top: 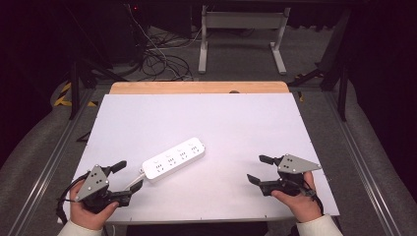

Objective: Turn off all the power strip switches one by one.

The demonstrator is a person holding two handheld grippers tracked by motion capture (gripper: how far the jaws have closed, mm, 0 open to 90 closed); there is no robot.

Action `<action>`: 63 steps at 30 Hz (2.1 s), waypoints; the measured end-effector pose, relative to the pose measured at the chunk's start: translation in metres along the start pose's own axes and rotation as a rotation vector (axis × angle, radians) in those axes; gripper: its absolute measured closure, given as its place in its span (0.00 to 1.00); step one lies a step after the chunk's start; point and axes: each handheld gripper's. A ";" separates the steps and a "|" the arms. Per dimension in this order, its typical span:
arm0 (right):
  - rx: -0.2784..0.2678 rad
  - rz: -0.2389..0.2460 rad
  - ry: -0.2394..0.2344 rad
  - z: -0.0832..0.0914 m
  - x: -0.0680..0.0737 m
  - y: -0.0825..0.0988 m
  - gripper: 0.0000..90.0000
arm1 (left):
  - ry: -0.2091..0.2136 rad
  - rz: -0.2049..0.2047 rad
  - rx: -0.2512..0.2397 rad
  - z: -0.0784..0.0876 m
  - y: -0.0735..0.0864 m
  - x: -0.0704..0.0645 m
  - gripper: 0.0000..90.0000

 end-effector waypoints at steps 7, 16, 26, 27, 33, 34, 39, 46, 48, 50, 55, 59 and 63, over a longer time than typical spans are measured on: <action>0.004 0.002 -0.003 -0.001 0.001 0.000 0.26 | 0.019 0.039 -0.007 0.001 -0.001 -0.001 0.24; 0.004 0.000 -0.008 -0.001 0.002 0.000 0.26 | -0.021 -0.003 0.015 0.003 -0.005 -0.006 0.37; 0.010 -0.005 -0.015 -0.003 0.002 0.000 0.27 | 0.016 0.028 -0.002 0.007 -0.014 -0.003 0.49; 0.014 -0.009 -0.015 -0.003 0.003 0.000 0.27 | 0.016 0.028 -0.002 0.007 -0.014 -0.003 0.50; 0.013 -0.008 -0.020 -0.004 0.003 0.000 0.27 | 0.026 0.041 0.030 0.001 -0.022 -0.001 0.50; 0.012 -0.008 -0.021 -0.004 0.003 0.000 0.28 | 0.034 0.050 0.035 -0.001 -0.023 -0.001 0.50; 0.013 -0.007 -0.023 -0.005 0.003 0.000 0.28 | 0.050 0.036 0.034 -0.012 -0.034 0.001 0.50; 0.014 -0.008 -0.030 -0.005 0.003 0.001 0.28 | 0.079 0.032 0.032 -0.027 -0.048 0.002 0.51; 0.014 -0.009 -0.033 -0.005 0.003 0.001 0.28 | 0.086 0.039 0.034 -0.031 -0.050 0.003 0.52; 0.016 -0.009 -0.032 -0.006 0.003 0.001 0.28 | 0.089 0.037 0.031 -0.035 -0.053 0.004 0.53; 0.017 -0.007 -0.035 -0.006 0.003 0.001 0.28 | 0.104 0.057 0.039 -0.043 -0.057 0.008 0.55; 0.018 -0.006 -0.037 -0.007 0.003 0.001 0.28 | 0.108 0.051 0.052 -0.053 -0.062 0.010 0.56; 0.015 -0.005 -0.040 -0.007 0.003 0.001 0.28 | 0.109 0.045 0.057 -0.057 -0.064 0.010 0.56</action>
Point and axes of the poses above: each handheld gripper's, and its own axes: z roughly backward along the jaws, y roughly out of its underside, x roughly to its left, and after that the axes turned 11 degrees about x, right-handed
